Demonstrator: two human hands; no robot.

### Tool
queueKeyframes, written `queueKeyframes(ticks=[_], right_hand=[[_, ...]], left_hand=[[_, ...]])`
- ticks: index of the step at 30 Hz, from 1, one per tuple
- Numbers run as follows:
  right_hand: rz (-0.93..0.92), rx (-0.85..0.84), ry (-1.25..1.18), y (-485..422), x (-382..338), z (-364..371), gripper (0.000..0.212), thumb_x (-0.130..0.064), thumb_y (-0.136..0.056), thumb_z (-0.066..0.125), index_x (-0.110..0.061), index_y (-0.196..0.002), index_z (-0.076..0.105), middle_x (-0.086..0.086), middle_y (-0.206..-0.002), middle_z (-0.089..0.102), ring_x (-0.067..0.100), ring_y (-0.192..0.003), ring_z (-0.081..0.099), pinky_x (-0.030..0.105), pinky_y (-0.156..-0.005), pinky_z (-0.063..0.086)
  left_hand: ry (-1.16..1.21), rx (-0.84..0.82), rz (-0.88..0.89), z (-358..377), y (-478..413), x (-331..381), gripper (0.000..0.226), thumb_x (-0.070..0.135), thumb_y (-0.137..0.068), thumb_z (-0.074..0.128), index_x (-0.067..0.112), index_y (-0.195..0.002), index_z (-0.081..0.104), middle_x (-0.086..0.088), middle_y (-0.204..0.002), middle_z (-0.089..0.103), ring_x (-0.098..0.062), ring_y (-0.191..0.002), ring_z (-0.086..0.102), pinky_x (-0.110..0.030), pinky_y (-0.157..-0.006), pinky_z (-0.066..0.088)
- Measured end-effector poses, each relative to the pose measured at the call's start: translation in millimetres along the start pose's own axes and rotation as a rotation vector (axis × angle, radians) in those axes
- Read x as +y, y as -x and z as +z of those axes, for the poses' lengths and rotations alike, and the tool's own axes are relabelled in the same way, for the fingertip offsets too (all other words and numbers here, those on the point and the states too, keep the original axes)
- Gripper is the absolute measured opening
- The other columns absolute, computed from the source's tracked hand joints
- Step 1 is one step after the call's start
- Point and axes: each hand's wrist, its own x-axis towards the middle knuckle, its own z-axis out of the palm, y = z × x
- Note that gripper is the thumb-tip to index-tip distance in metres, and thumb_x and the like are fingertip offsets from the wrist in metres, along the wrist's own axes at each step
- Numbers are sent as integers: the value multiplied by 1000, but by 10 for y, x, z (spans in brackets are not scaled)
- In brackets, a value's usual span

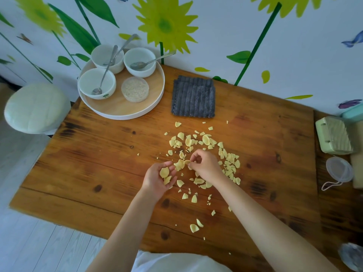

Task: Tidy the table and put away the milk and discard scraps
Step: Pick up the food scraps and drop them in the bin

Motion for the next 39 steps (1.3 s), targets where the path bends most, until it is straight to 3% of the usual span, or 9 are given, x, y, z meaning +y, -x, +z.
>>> queueKeyframes(ticks=[5, 10, 15, 20, 26, 29, 33, 36, 39], right_hand=[[-141, -264, -191, 215, -327, -54, 9, -16, -82, 66, -15, -91, 63, -9, -89, 69, 0, -74, 59, 9, -67, 46], [-101, -82, -144, 140, -299, 8, 10, -11, -88, 56, -16, -93, 63, -15, -83, 63, 4, -72, 59, 27, -74, 52], [-30, 35, 166, -3, -48, 68, 17, -13, -89, 55, -22, -101, 62, -8, -97, 61, 13, -78, 61, 39, -77, 55], [-156, -66, 379, -7, -63, 228, 28, -22, -87, 62, -24, -115, 57, -4, -111, 53, 15, -88, 59, 28, -69, 50], [-149, 15, 449, -19, 14, 255, 20, -21, -92, 55, -19, -112, 59, -3, -111, 57, 15, -89, 58, 19, -57, 35], [-114, 40, 366, 16, -3, 146, 23, -24, -91, 56, -18, -113, 60, -5, -110, 62, 6, -70, 52, 15, -49, 27], [-242, -79, 169, 151, -227, 68, 12, -21, -87, 61, -20, -99, 63, -5, -100, 67, 9, -57, 53, 28, -56, 50], [-282, -122, 153, 225, -373, 91, 13, -17, -86, 61, -25, -95, 61, -13, -95, 65, 5, -57, 50, 26, -57, 48], [-155, 11, 199, 162, -313, 110, 17, -15, -89, 56, -21, -103, 61, -9, -94, 63, 2, -59, 51, 21, -51, 44]], left_hand=[[52, -74, -35, 88, 2, -15, 27, 18, -96, 34, 4, -103, 56, -14, -98, 61, -23, -87, 57, -37, -69, 49], [86, -116, -86, 107, 38, -1, 26, 15, -94, 35, 5, -88, 58, -10, -78, 59, -18, -70, 56, -29, -58, 53], [157, -42, -30, -48, 20, 104, 27, 9, -93, 33, 6, -80, 57, -5, -66, 57, -13, -61, 54, -21, -50, 49], [254, 10, -9, -194, -23, 222, 30, 11, -96, 30, 5, -86, 58, -6, -79, 57, -13, -70, 55, -23, -61, 48], [253, 5, -6, -163, 3, 216, 29, 10, -95, 31, 4, -87, 58, -7, -77, 57, -14, -69, 55, -24, -64, 46], [234, -7, -10, -144, -2, 181, 27, 9, -95, 33, 3, -89, 59, -8, -80, 58, -15, -71, 55, -25, -66, 48], [142, -56, -35, -45, 9, 131, 29, 14, -96, 32, 5, -86, 58, -10, -82, 59, -18, -74, 57, -27, -60, 54], [146, -111, -60, 32, 69, 86, 32, 17, -98, 29, 3, -88, 56, -14, -89, 59, -21, -81, 55, -32, -71, 48], [174, -142, -85, 1, 88, 72, 31, 13, -95, 32, 4, -82, 59, -11, -76, 64, -19, -73, 57, -26, -62, 54]])
